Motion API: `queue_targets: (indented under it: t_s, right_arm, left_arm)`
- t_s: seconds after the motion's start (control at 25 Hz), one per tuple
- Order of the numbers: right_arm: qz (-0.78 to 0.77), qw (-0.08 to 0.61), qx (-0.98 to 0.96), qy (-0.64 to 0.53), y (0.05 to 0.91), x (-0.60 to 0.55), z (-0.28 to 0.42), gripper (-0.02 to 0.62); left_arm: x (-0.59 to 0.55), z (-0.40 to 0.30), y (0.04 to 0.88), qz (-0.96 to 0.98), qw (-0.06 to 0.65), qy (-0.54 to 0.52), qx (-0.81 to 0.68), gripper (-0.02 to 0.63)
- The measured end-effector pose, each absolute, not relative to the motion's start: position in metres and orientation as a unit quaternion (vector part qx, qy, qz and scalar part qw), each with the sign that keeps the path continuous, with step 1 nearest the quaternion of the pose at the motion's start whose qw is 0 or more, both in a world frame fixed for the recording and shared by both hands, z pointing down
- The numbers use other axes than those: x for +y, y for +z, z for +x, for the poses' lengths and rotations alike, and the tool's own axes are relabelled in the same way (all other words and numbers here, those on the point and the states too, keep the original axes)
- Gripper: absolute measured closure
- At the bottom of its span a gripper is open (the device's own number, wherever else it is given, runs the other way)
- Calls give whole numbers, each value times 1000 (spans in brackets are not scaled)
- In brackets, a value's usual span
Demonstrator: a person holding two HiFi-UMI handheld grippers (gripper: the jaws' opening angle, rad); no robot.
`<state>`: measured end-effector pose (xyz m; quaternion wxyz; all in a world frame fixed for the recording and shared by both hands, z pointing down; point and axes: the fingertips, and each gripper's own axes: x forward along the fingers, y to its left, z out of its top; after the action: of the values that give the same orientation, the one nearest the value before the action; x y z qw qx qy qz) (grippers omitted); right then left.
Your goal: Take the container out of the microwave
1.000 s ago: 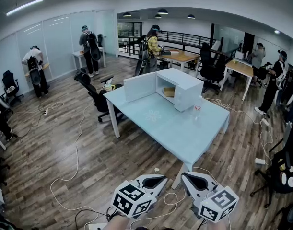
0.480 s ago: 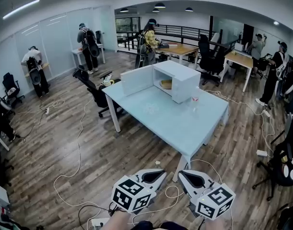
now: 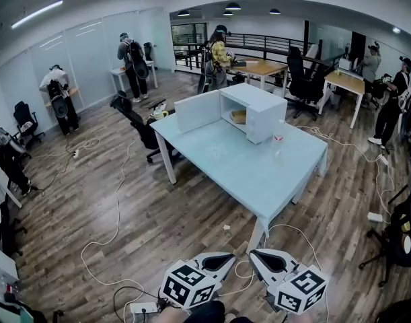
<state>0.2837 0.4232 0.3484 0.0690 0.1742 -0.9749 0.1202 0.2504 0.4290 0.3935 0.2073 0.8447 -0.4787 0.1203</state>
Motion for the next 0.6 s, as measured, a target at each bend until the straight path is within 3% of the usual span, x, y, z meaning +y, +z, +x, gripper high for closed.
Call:
queue_targets:
  t_s: [0.36,0.6]
  right_arm:
    - [147,90,-977,126,369,410,265,585]
    - [154,93,-977,113,373,362,212,584]
  left_arm:
    - [407,242,418,838,238,121,-476,592]
    - [353,185,426,832,244,116,-485,592]
